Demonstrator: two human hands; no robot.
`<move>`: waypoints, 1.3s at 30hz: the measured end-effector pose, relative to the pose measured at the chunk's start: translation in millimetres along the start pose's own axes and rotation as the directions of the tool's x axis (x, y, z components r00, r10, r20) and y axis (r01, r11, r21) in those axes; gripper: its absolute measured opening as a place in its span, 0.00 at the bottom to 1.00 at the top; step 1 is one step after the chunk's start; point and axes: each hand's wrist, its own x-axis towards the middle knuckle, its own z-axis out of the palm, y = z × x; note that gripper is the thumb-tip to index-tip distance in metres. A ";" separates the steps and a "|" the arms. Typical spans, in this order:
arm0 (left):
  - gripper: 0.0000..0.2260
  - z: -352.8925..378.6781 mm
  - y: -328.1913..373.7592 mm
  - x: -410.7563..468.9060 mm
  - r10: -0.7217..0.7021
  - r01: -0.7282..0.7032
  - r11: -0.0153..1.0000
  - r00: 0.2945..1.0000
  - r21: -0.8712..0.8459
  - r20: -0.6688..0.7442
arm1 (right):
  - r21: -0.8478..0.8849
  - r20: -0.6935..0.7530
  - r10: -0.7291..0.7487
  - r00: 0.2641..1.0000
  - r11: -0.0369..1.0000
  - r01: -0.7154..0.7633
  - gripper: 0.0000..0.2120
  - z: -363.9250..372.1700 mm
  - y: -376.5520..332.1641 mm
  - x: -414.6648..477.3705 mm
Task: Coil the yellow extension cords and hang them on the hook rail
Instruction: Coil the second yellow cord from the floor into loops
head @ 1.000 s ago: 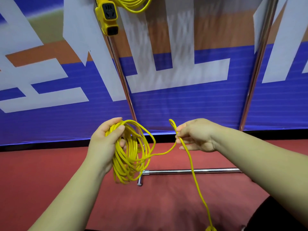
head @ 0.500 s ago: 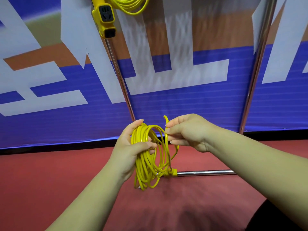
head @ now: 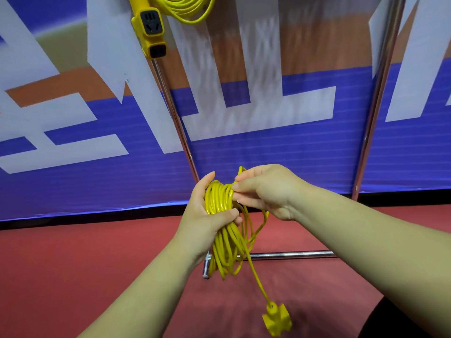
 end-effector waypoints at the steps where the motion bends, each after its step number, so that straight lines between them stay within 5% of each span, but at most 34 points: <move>1: 0.41 0.5 1.9 0.4 0.006 -0.006 1.000 1.000 -0.026 0.001 | -0.065 -0.001 -0.032 0.999 0.997 0.032 0.04 -2.4 -0.6 -0.8; 4: 0.38 -3.9 11.7 2.1 0.027 -0.033 0.994 0.998 -0.103 -0.061 | -0.391 -0.039 -0.288 0.957 0.886 0.251 0.04 -18.0 -1.0 -1.9; 7: 0.36 -15.0 24.7 2.7 0.064 -0.077 0.992 0.989 -0.097 -0.131 | -0.495 -0.085 -0.406 0.910 0.810 0.315 0.07 -39.4 4.3 0.1; 13: 0.34 -42.5 41.3 1.7 0.118 -0.120 0.993 0.986 -0.014 -0.114 | -0.576 -0.062 -0.215 0.975 0.805 0.141 0.22 -50.2 36.3 2.9; 20: 0.21 -56.9 51.4 -6.2 0.160 -0.163 0.982 0.986 0.093 0.037 | -0.732 0.012 -0.078 0.997 0.678 0.062 0.42 -36.3 69.3 0.9; 25: 0.17 -65.5 69.1 -9.9 0.140 -0.141 0.989 0.990 0.050 0.022 | -0.765 0.038 -0.175 0.984 0.628 0.141 0.57 -38.3 70.2 -2.1; 32: 0.16 -64.8 78.6 -12.2 -0.082 0.039 0.977 0.977 0.212 0.199 | -0.629 0.297 -0.221 0.929 0.687 0.364 0.64 -14.4 40.5 -16.0; 36: 0.17 -53.5 84.5 -21.1 -0.167 0.107 0.980 0.902 0.168 0.397 | -0.626 0.401 -0.275 0.874 0.613 0.481 0.65 -4.6 24.3 -24.7; 39: 0.15 -43.3 97.6 -26.4 -0.152 0.122 0.988 0.841 0.091 0.520 | -0.562 0.451 -0.264 0.852 0.658 0.501 0.63 -3.3 6.9 -35.8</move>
